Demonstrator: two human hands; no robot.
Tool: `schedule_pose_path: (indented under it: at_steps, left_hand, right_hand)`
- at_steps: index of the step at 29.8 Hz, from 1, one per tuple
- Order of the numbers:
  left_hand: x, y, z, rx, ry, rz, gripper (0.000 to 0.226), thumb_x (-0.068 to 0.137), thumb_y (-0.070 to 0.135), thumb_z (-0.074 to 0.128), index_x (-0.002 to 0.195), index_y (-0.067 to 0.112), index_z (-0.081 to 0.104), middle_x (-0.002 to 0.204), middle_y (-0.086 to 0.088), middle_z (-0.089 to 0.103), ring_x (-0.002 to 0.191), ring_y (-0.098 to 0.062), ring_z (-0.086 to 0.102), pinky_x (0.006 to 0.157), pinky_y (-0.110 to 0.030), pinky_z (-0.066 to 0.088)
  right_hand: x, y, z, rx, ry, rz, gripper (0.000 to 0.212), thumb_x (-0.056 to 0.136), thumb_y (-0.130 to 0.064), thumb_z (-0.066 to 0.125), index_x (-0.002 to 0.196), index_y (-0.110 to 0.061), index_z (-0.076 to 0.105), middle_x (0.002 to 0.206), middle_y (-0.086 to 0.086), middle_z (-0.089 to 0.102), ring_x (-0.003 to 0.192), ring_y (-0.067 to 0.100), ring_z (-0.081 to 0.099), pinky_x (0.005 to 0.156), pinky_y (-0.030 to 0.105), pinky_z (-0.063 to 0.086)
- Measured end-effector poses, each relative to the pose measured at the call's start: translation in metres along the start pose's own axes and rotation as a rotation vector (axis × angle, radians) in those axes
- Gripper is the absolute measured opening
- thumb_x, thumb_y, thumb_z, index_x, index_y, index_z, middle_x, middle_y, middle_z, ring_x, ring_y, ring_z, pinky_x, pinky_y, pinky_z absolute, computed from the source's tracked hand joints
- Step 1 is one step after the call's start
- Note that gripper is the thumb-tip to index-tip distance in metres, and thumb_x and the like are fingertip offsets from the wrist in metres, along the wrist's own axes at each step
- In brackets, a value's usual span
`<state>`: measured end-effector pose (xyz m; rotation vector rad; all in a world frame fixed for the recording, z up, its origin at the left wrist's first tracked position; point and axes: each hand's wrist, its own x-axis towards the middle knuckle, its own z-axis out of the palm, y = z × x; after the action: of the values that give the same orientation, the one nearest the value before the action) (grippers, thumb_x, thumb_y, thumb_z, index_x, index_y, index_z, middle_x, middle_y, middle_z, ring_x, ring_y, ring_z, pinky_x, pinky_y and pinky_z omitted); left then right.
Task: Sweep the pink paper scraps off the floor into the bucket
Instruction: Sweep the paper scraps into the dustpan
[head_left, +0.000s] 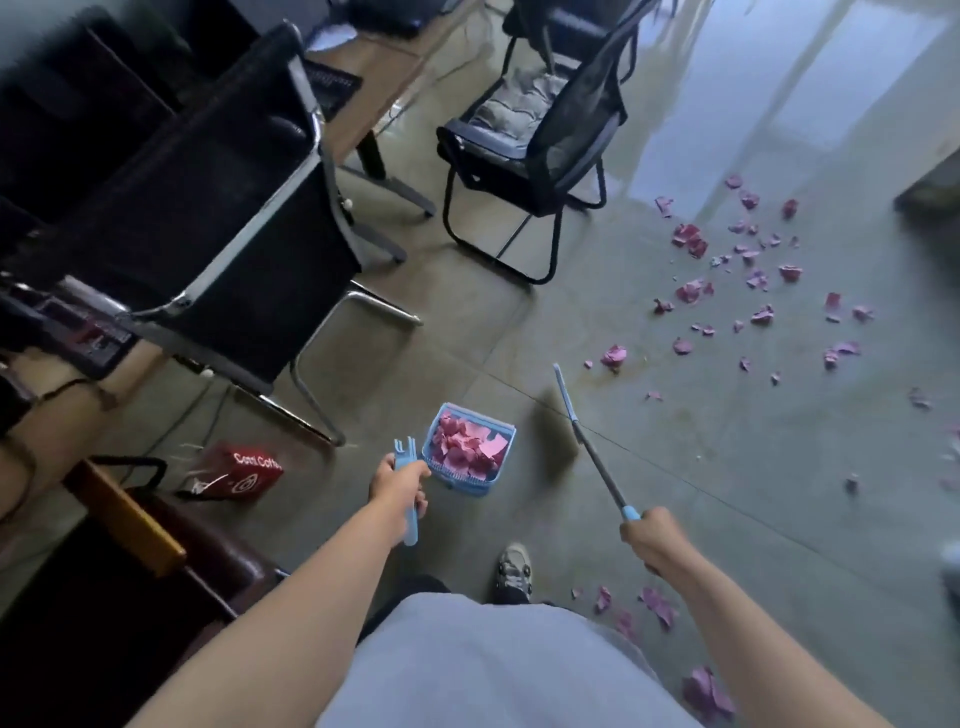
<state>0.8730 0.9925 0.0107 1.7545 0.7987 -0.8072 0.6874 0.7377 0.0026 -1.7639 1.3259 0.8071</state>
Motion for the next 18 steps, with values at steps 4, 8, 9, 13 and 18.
schedule_pose_path:
  at_steps: [4, 8, 9, 13, 18]
  left_hand:
    - [-0.005, 0.046, 0.054, 0.043, -0.120, 0.062, 0.016, 0.083, 0.003, 0.052, 0.084, 0.018, 0.048, 0.063, -0.003, 0.044, 0.048, -0.013, 0.036, 0.043, -0.021, 0.035]
    - [-0.002, 0.085, 0.105, 0.127, -0.193, 0.172, 0.015, 0.083, 0.001, 0.052, 0.082, 0.015, 0.047, 0.062, -0.003, 0.045, 0.047, -0.013, 0.035, 0.038, -0.020, 0.032]
    - [0.002, 0.094, 0.118, 0.138, -0.204, 0.194, 0.016, 0.083, 0.001, 0.052, 0.080, 0.016, 0.046, 0.061, -0.003, 0.044, 0.047, -0.013, 0.035, 0.037, -0.020, 0.031]
    - [0.019, 0.137, 0.171, 0.195, -0.260, 0.242, 0.016, 0.083, 0.002, 0.052, 0.079, 0.017, 0.046, 0.060, -0.004, 0.043, 0.047, -0.014, 0.035, 0.041, -0.022, 0.032]
    - [0.034, 0.190, 0.238, 0.322, -0.344, 0.306, 0.012, 0.081, 0.005, 0.053, 0.082, 0.016, 0.050, 0.059, -0.005, 0.045, 0.049, -0.017, 0.038, 0.045, -0.026, 0.035]
  right_hand:
    - [0.005, 0.016, -0.035, 0.159, -0.013, 0.059, 0.016, 0.082, -0.011, 0.057, 0.090, 0.002, 0.055, 0.063, 0.011, 0.048, 0.044, 0.016, 0.039, 0.041, 0.018, 0.026]
    - [0.012, 0.011, -0.068, 0.235, -0.047, 0.103, 0.017, 0.083, -0.012, 0.059, 0.072, -0.004, 0.049, 0.056, 0.009, 0.046, 0.040, 0.016, 0.035, 0.040, 0.015, 0.022]
    - [0.016, 0.007, -0.076, 0.257, -0.051, 0.105, 0.019, 0.083, -0.012, 0.059, 0.069, -0.005, 0.047, 0.054, 0.009, 0.045, 0.039, 0.015, 0.034, 0.040, 0.014, 0.021]
    - [0.046, -0.013, -0.117, 0.370, -0.066, 0.166, 0.014, 0.082, -0.012, 0.058, 0.073, -0.008, 0.047, 0.054, 0.007, 0.042, 0.034, 0.012, 0.026, 0.041, 0.012, 0.018]
    - [0.067, -0.019, -0.163, 0.490, -0.087, 0.273, 0.006, 0.083, -0.016, 0.057, 0.079, -0.015, 0.054, 0.059, 0.006, 0.042, 0.040, 0.012, 0.023, 0.044, 0.014, 0.016]
